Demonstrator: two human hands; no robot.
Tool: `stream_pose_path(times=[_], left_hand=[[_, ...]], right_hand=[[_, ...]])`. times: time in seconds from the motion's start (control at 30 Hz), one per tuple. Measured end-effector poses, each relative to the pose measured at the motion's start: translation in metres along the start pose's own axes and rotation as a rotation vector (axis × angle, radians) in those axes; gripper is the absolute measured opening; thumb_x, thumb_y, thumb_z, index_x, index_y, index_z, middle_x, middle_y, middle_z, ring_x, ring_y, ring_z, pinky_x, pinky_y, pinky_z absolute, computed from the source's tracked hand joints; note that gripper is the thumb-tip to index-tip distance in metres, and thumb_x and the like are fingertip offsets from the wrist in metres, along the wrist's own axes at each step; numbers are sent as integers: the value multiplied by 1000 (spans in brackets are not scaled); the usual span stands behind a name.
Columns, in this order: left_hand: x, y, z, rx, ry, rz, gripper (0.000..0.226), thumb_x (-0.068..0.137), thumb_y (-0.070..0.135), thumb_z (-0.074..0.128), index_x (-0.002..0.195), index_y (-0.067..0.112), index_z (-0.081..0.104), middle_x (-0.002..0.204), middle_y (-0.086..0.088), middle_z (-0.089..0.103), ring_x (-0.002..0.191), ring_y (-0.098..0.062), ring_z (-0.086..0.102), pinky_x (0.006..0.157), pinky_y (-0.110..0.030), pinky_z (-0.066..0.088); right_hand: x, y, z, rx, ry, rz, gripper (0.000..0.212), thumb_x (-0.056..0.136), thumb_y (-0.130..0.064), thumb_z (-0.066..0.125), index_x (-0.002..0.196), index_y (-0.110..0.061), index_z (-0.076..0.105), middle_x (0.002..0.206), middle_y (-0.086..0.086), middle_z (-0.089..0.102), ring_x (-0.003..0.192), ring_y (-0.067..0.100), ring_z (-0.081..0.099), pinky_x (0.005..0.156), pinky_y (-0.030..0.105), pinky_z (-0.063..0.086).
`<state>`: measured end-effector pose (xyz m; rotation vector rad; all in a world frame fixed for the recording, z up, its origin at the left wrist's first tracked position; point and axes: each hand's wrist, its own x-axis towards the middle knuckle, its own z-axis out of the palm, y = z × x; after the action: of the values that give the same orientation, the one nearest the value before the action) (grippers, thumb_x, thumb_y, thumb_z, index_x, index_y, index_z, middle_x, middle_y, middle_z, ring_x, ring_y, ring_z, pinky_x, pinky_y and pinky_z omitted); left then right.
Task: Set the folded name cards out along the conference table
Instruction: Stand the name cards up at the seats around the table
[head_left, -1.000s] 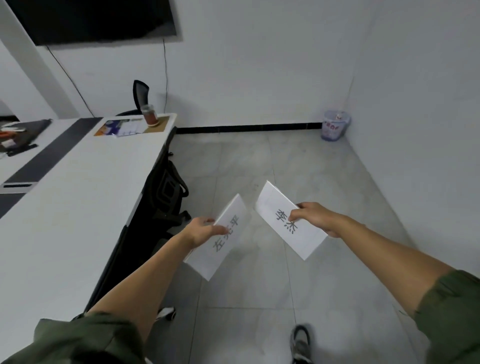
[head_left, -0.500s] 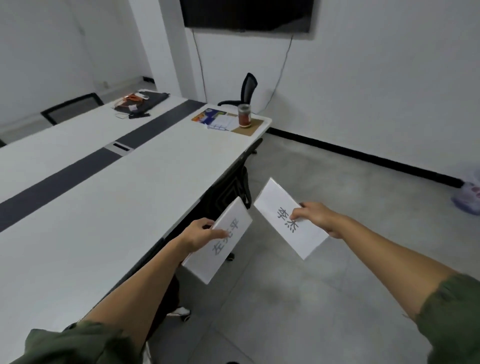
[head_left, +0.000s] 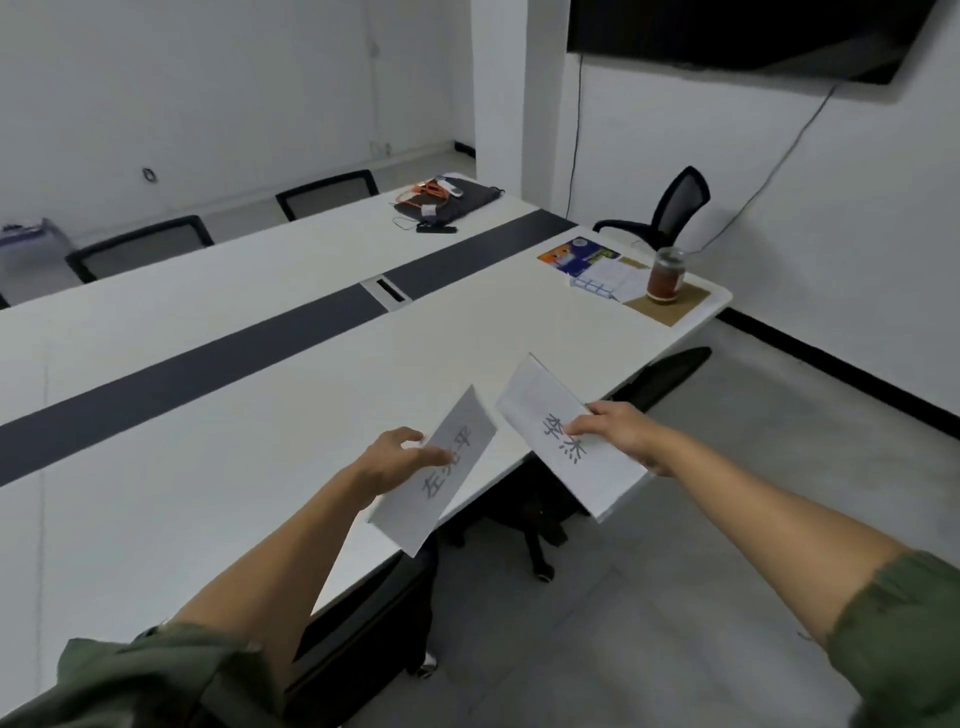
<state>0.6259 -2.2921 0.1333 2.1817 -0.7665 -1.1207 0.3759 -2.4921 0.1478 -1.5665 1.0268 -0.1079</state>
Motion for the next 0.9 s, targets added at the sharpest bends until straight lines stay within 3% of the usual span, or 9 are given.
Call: stream_pose_path(times=[0.23, 0.4, 0.57, 0.9], left_hand=[[38, -37, -40, -93, 101, -155, 76, 70, 46, 78, 133, 18, 47, 109, -11, 67, 89, -22, 68, 78, -36, 53], [77, -58, -70, -123, 160, -286, 103, 42, 60, 75, 132, 17, 49, 118, -11, 64, 97, -25, 66, 93, -46, 52], [135, -57, -95, -159, 238, -379, 106, 38, 63, 74, 131, 19, 50, 117, -11, 65, 98, -27, 66, 93, -47, 52], [218, -56, -90, -262, 345, -521, 84, 67, 50, 78, 138, 19, 44, 133, -8, 54, 111, -28, 57, 94, -41, 48]], right_hand=[[94, -38, 17, -20, -112, 21, 20, 85, -24, 73, 100, -12, 69, 96, 9, 74, 76, 22, 72, 62, 29, 56], [185, -55, 41, -94, -220, 40, 27, 82, -27, 75, 102, -10, 70, 95, 11, 75, 79, 27, 72, 71, 36, 59], [280, -76, 47, -151, -308, 62, 35, 81, -31, 76, 108, -10, 68, 98, 11, 75, 89, 32, 72, 80, 41, 58], [430, -87, 59, -275, -388, 175, 54, 77, -40, 79, 113, -3, 64, 105, 14, 72, 88, 30, 72, 79, 41, 58]])
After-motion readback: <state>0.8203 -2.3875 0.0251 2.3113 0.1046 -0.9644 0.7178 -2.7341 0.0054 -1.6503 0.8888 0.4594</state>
